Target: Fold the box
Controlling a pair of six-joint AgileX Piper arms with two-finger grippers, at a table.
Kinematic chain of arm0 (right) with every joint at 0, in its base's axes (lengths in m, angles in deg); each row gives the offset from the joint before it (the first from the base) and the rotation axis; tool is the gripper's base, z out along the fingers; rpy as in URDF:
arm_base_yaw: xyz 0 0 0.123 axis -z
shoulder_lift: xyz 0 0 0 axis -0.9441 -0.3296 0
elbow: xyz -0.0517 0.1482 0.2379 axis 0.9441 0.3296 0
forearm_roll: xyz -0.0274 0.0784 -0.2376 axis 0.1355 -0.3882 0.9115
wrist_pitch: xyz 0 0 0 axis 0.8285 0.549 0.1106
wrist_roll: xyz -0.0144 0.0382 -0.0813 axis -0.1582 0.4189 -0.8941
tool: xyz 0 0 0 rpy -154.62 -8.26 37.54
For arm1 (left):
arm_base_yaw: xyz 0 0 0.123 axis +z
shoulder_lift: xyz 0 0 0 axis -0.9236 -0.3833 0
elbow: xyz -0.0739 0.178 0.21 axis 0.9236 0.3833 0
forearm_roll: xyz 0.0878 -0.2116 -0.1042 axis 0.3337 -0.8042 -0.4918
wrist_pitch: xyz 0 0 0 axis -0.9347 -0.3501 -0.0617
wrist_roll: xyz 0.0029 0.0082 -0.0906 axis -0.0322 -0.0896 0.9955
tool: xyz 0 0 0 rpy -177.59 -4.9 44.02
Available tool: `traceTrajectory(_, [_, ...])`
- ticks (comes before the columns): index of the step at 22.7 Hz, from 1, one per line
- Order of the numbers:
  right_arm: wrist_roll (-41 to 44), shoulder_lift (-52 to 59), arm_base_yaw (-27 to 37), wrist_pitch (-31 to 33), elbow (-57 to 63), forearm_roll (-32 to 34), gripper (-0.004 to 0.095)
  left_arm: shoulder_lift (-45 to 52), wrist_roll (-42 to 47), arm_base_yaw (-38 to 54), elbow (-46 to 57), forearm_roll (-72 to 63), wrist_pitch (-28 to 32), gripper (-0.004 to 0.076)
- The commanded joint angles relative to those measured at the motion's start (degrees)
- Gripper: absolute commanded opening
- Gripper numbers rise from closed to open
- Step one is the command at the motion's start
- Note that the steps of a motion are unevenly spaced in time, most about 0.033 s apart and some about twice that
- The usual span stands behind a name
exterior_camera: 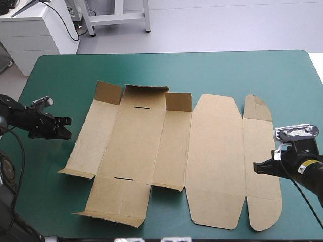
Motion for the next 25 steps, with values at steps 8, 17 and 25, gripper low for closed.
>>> traceTrajectory(8, [0.17,0.7,0.59,-1.2,-1.53,1.68,-0.0019,2.88,3.96,0.06,-1.74,-3.29,-5.33,0.008])
traceTrajectory(17, [-0.08,0.7,0.59,-0.64,-1.53,1.68,-0.0019,2.26,8.03,-4.46,-1.13,-0.02,-5.33,0.0483])
traceTrajectory(25, [-0.31,0.7,0.59,-0.45,-1.53,1.98,-0.0019,2.26,8.95,-8.46,5.78,-3.12,-5.33,0.0483])
